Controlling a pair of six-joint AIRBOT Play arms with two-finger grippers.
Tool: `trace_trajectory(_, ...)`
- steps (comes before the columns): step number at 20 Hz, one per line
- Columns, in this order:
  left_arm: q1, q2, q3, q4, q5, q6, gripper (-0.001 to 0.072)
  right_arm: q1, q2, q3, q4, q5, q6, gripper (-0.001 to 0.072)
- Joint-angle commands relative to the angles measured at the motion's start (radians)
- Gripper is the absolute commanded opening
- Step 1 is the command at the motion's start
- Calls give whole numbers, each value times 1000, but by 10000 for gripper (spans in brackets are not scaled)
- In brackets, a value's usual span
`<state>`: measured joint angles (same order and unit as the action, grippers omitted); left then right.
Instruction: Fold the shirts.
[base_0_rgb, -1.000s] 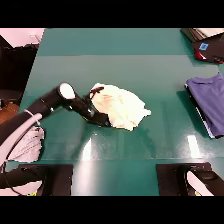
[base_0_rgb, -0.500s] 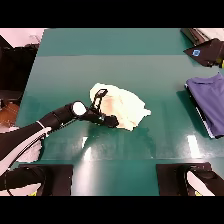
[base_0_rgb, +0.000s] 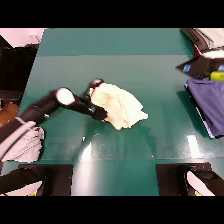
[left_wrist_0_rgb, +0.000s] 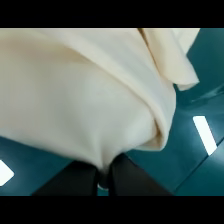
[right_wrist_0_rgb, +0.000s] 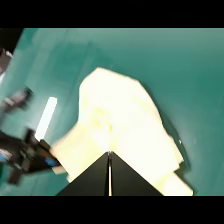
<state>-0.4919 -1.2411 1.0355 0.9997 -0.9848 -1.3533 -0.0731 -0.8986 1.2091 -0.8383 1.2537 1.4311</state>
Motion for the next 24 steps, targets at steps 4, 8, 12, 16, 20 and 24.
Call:
trace_trajectory(4,208,168,84,182,-250,0,34,69,-144,-359,103,-31,-56,584)
trace_trajectory(8,216,168,84,188,-311,0,33,235,-315,-418,132,-270,-93,575)
trace_trajectory(12,216,168,84,196,-325,0,33,399,-482,-328,137,-305,-109,575)
trace_trajectory(16,216,168,84,198,-340,0,34,464,-599,-236,129,-312,-108,408)
trace_trajectory(20,216,168,85,204,-371,0,33,446,-593,-206,80,-310,-124,17)
trace_trajectory(24,216,176,209,390,-431,-7,33,335,-395,-206,-79,-284,-95,16)
